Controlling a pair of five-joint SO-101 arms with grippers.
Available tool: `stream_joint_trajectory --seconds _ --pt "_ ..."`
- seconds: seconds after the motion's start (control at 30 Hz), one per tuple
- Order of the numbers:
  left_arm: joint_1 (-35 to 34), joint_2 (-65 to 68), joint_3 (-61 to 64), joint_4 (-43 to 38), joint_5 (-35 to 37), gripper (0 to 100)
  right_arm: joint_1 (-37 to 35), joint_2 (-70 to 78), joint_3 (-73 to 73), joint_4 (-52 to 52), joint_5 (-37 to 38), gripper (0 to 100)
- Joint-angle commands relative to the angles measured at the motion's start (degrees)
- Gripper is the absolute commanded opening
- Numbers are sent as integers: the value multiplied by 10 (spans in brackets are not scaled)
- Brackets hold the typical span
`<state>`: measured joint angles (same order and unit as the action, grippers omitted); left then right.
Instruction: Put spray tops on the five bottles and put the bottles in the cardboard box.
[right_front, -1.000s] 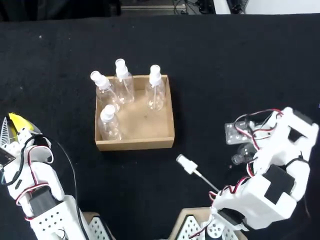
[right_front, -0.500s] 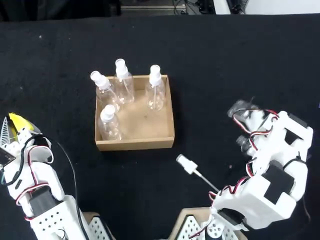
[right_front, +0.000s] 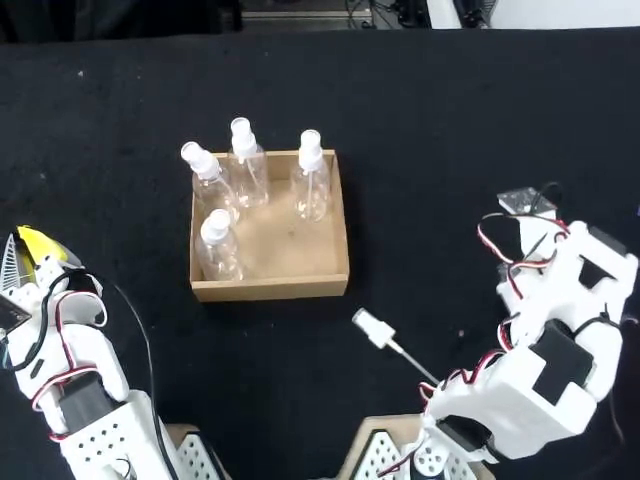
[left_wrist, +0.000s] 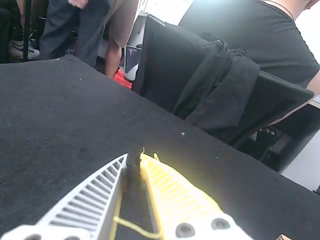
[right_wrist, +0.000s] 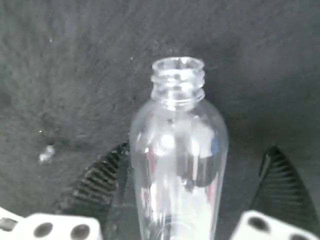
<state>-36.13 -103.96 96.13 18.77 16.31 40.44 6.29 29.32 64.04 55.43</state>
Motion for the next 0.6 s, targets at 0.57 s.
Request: stream_joint_trajectory --seconds 0.57 --pt "0 -7 -16 18 0 33 17 -7 17 -50 50 11"
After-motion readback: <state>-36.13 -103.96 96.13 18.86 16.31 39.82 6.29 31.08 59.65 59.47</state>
